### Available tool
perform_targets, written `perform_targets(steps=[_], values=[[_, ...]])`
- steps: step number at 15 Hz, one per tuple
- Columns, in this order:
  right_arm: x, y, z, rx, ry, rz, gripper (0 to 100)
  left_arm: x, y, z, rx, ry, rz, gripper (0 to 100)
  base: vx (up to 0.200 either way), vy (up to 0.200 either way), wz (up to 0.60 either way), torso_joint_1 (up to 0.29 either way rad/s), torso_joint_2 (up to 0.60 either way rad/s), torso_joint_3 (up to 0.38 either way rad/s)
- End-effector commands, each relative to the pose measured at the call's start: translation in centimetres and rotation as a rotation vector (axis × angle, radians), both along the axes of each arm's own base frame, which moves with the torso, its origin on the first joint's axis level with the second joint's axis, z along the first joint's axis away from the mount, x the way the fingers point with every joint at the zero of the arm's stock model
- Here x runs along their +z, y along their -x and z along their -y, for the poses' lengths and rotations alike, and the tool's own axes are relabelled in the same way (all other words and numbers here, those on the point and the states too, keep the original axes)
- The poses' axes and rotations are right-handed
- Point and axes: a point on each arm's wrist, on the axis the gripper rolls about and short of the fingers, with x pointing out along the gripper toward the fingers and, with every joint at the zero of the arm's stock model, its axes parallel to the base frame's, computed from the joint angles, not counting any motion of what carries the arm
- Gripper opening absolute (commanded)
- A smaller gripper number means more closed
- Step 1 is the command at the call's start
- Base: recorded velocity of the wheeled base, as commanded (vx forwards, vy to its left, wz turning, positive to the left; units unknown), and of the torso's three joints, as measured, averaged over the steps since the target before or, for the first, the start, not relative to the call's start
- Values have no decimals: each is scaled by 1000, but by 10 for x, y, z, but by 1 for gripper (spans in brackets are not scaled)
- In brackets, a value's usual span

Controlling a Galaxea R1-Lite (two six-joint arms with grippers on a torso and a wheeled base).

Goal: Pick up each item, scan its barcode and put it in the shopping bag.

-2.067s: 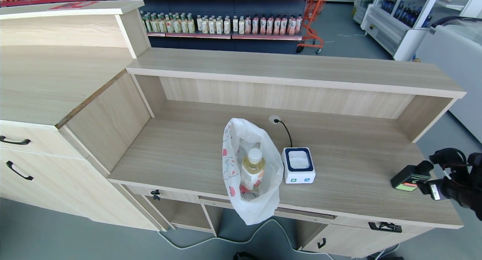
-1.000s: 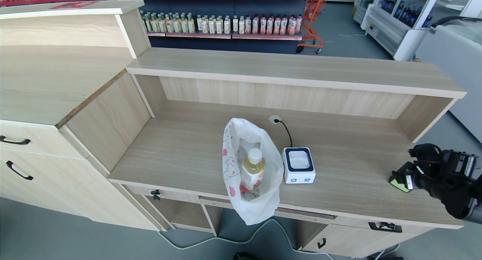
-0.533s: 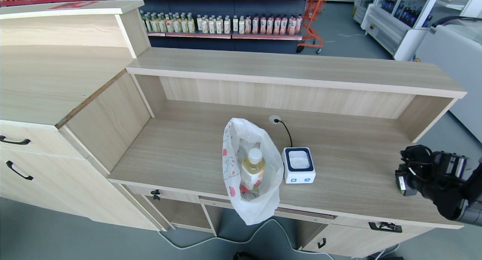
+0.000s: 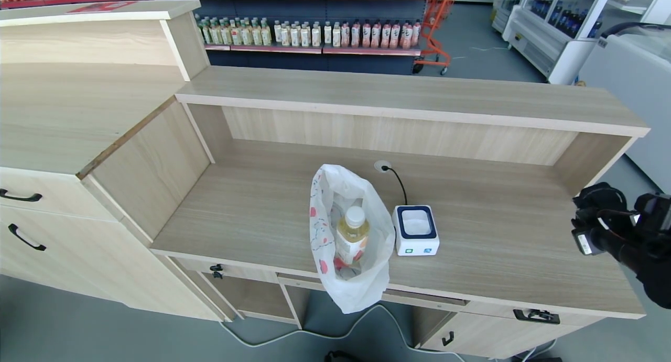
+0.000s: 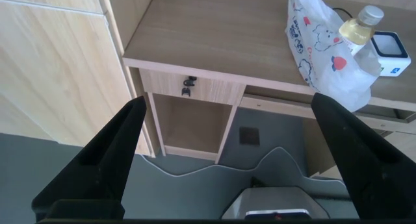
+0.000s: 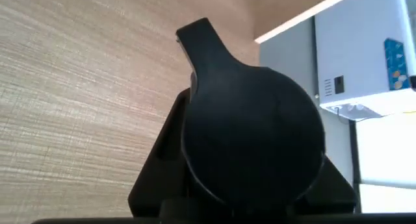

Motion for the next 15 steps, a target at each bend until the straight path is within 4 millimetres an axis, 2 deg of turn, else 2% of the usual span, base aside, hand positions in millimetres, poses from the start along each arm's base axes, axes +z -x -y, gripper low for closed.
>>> perform_targets(steps=[1,2,3,6,7,8,9,11,13,15], values=[[92,86,-32,145,360,177,0,0,0,0,0,0,0,100,0,0,0,0,0,0],[109,95,-47,290,484,237,0,0,0,0,0,0,0,100,0,0,0,0,0,0],[121,101,-73,526,579,327,0,0,0,0,0,0,0,100,0,0,0,0,0,0],[130,107,-135,999,1037,598,0,0,0,0,0,0,0,100,0,0,0,0,0,0],[135,113,-152,1058,1204,748,0,0,0,0,0,0,0,100,0,0,0,0,0,0],[143,117,-157,1021,1420,920,0,0,0,0,0,0,0,100,0,0,0,0,0,0],[147,119,-158,973,1552,1029,0,0,0,0,0,0,0,100,0,0,0,0,0,0],[143,118,-176,1048,1568,1135,0,0,0,0,0,0,0,100,0,0,0,0,0,0],[139,127,-209,1171,1490,1264,0,0,0,0,0,0,0,100,0,0,0,0,0,0],[135,135,-226,1235,1451,1339,0,0,0,0,0,0,0,100,0,0,0,0,0,0]])
